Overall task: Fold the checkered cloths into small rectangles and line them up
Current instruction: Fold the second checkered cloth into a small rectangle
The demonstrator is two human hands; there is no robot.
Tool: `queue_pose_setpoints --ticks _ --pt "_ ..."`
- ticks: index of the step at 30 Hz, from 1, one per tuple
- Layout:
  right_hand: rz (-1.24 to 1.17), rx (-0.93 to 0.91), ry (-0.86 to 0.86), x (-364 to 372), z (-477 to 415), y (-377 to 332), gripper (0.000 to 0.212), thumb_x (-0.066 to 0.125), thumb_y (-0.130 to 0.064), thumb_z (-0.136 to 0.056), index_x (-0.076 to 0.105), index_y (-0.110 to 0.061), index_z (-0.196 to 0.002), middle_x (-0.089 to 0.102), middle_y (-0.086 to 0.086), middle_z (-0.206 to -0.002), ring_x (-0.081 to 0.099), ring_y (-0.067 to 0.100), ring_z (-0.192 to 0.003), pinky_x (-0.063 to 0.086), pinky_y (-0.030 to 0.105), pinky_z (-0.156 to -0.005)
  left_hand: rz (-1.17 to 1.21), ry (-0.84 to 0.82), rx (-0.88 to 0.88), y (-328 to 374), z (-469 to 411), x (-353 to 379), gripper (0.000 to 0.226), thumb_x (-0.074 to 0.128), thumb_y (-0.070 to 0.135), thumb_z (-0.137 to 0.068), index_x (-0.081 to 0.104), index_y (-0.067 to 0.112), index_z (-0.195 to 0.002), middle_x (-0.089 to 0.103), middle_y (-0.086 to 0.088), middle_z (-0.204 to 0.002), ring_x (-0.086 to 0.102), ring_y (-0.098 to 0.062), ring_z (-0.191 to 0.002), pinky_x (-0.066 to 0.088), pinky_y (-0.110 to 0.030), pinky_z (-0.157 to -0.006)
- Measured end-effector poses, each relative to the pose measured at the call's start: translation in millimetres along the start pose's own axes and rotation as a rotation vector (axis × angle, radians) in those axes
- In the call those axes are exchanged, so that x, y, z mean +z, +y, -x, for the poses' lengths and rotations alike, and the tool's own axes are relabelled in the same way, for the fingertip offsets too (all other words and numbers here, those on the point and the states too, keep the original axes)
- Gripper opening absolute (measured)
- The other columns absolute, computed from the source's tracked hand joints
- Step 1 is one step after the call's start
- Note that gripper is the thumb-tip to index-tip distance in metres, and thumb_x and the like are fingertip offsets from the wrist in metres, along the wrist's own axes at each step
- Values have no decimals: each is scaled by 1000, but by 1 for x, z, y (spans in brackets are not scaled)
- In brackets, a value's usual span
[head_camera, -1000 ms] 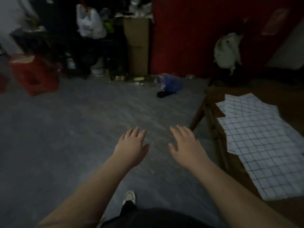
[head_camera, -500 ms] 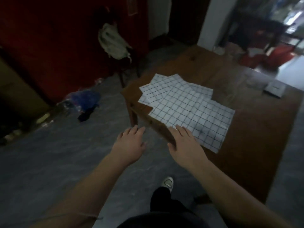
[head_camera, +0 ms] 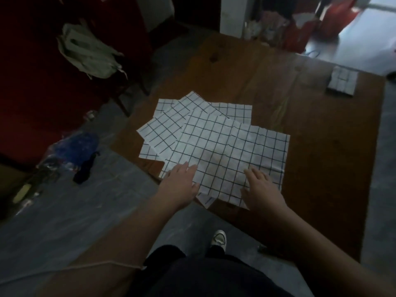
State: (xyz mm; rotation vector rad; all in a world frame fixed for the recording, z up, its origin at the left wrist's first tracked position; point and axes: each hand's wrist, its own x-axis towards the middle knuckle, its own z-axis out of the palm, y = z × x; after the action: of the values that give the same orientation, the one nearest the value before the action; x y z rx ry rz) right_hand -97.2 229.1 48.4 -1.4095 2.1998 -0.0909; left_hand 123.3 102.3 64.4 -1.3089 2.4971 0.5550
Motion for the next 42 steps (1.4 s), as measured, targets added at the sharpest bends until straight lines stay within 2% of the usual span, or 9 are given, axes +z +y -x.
queue_pose_setpoints --ticks 8,11,16,19,23,29,33,39,42 --pt "-10 201 -40 48 -18 54 71 27 -58 -103 4 -26 -162 -4 3 -170 -9 24 -156 1 42 -126 -173 -142 120 -1 -77 37 80 50 45 -102 3 24 -164 -9 -7 -172 -10 -31 -157 3 -49 -127" --pt "-40 228 -12 67 -19 59 63 30 -48 -106 11 -25 -162 1 5 -170 -4 23 -156 3 43 -127 -233 -156 209 0 -100 47 83 54 44 -101 0 31 -163 -11 -5 -172 -11 -32 -157 1 -50 -128" --pt "-91 299 106 76 -22 48 42 50 -28 -101 49 -25 -143 38 4 -157 29 26 -147 28 45 -119 -205 -217 325 -1 -121 59 71 57 32 -99 19 38 -160 6 -1 -172 0 -29 -158 12 -52 -126" --pt "-86 324 145 72 -27 43 24 54 -29 -99 60 -27 -122 54 -1 -135 47 22 -125 42 39 -101 -168 -159 376 -7 -124 63 56 59 32 -97 41 35 -150 27 -2 -165 20 -28 -152 26 -51 -120" --pt "-97 385 184 60 -31 32 8 52 -28 -99 60 -27 -103 60 -5 -107 48 14 -99 36 32 -80 -121 -69 453 -14 -133 52 18 59 27 -97 64 26 -114 53 0 -143 42 -24 -133 38 -42 -104" --pt "-157 374 381 20 -34 4 9 60 -21 -94 63 -22 -102 61 -4 -100 54 15 -94 37 33 -81 31 47 500 -25 -148 2 11 56 26 -100 66 21 -101 65 2 -109 57 -20 -102 41 -32 -80" --pt "-197 326 507 -23 -42 -23 6 60 -22 -95 59 -25 -99 57 -10 -91 56 12 -85 46 35 -78 166 120 451 -24 -153 -52 13 51 28 -102 61 22 -96 64 4 -87 61 -18 -80 52 -37 -67" --pt "-265 259 738 -103 -57 -62 8 58 -20 -97 59 -28 -97 58 -16 -80 60 1 -70 56 30 -68 304 246 469 -14 -159 -147 11 52 29 -104 63 26 -103 69 3 -95 65 -17 -86 57 -39 -75" --pt "-243 229 780 -140 -57 -75 14 60 -18 -97 55 -30 -91 56 -13 -70 57 1 -58 46 20 -54 416 295 494 -9 -160 -194 9 54 29 -104 62 30 -101 66 10 -93 63 -9 -84 57 -35 -73"
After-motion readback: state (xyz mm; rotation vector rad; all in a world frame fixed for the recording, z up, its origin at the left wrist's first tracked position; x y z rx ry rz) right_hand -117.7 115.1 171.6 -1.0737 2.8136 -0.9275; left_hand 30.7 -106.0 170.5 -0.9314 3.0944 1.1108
